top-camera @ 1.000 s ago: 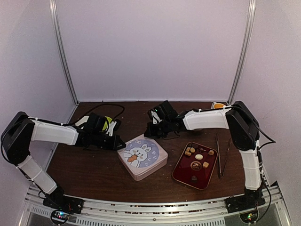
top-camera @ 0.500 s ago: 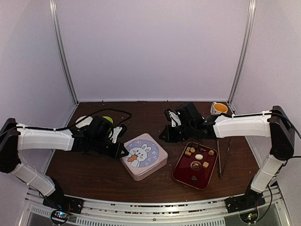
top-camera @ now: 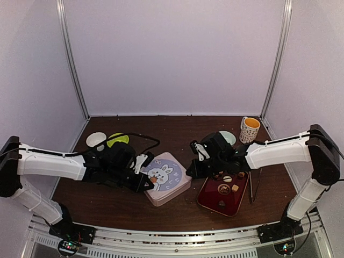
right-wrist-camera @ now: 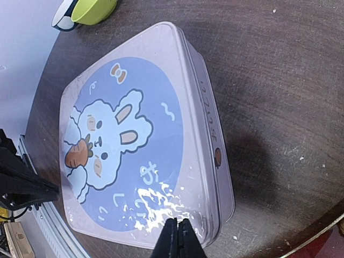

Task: Pack the chocolate
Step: Press the box lid onto the packing box.

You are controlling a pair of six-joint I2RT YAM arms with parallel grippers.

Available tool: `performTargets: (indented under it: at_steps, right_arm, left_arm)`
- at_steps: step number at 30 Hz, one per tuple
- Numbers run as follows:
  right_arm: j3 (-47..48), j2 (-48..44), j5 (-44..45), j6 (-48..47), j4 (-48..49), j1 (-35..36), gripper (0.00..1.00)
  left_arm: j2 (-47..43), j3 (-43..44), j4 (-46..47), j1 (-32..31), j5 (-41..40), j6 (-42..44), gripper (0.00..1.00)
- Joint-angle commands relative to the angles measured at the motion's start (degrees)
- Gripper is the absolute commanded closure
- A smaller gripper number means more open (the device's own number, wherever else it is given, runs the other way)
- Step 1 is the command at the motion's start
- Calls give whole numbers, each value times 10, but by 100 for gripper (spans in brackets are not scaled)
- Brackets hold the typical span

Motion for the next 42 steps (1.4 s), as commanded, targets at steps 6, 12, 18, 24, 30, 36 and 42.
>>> performTargets:
  at_steps: [6, 12, 18, 24, 30, 36, 42]
  right_arm:
    - [22, -38, 28, -17, -27, 4, 100]
    - [-16, 31, 17, -5, 10, 4, 100]
    - [-20, 35, 10, -2, 24, 5, 100]
    - [9, 10, 29, -18, -18, 5, 100]
    - [13, 4, 33, -18, -26, 5, 100]
    - [-13, -81, 76, -33, -16, 5, 100]
    - [-47, -202, 178, -67, -24, 2, 100]
  left_arm:
    - [18, 40, 28, -25, 7, -2, 100]
    - [13, 49, 15, -31, 13, 6, 100]
    - [16, 34, 20, -35, 14, 5, 100]
    - [41, -20, 72, -38, 30, -19, 100]
    - [81, -49, 90, -39, 30, -20, 100]
    - [0, -14, 5, -40, -32, 0, 100]
    - [-70, 31, -90, -34, -123, 21, 94]
